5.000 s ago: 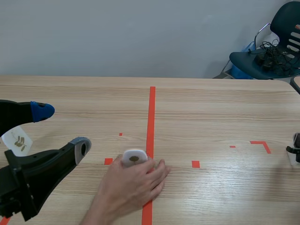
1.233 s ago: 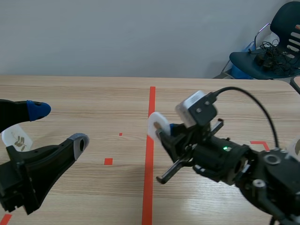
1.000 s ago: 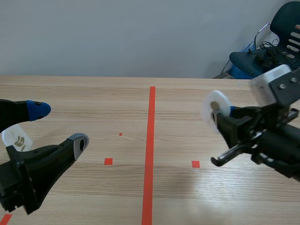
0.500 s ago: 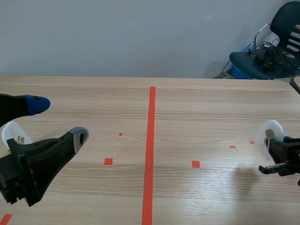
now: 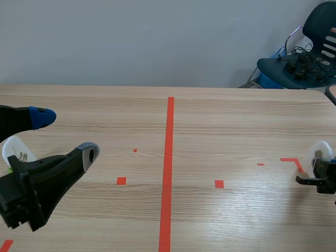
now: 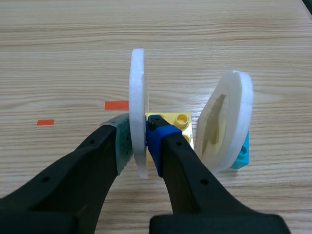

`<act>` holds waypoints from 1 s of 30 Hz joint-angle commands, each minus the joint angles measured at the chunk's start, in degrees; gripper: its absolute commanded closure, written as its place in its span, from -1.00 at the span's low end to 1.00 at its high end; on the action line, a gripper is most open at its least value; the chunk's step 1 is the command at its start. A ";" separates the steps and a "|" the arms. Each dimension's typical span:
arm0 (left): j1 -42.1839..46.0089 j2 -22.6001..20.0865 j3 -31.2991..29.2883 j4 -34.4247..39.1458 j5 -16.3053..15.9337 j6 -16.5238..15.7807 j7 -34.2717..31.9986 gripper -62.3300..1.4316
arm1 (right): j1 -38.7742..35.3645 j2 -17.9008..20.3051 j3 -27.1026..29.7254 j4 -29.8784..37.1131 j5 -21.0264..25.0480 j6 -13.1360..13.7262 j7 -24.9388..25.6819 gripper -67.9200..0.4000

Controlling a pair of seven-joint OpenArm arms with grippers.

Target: Do the leaf sorting experiment

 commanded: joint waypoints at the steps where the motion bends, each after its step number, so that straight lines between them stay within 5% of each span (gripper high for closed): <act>1: 0.00 0.13 0.15 0.20 -0.63 -0.13 -0.74 -1.00 | -0.09 0.66 0.33 1.99 0.33 -0.87 1.16 0.76; 9: -0.02 0.13 0.15 0.20 -0.63 -0.13 -0.76 -1.00 | -0.37 2.47 1.07 2.56 -0.09 -0.96 4.52 -0.04; 15: -0.02 0.13 0.15 0.20 -0.63 -0.13 -0.76 -1.00 | -0.57 3.37 4.79 7.74 1.03 0.48 5.70 -0.99; 21: -0.02 0.13 0.15 0.20 -0.66 -0.13 -0.79 -1.00 | -2.69 5.62 5.35 19.63 6.32 10.69 -5.09 -1.00; 30: -0.02 0.13 0.15 0.20 -0.66 -0.13 -0.79 -1.00 | -10.29 6.67 5.01 44.68 11.32 10.67 -24.55 -1.00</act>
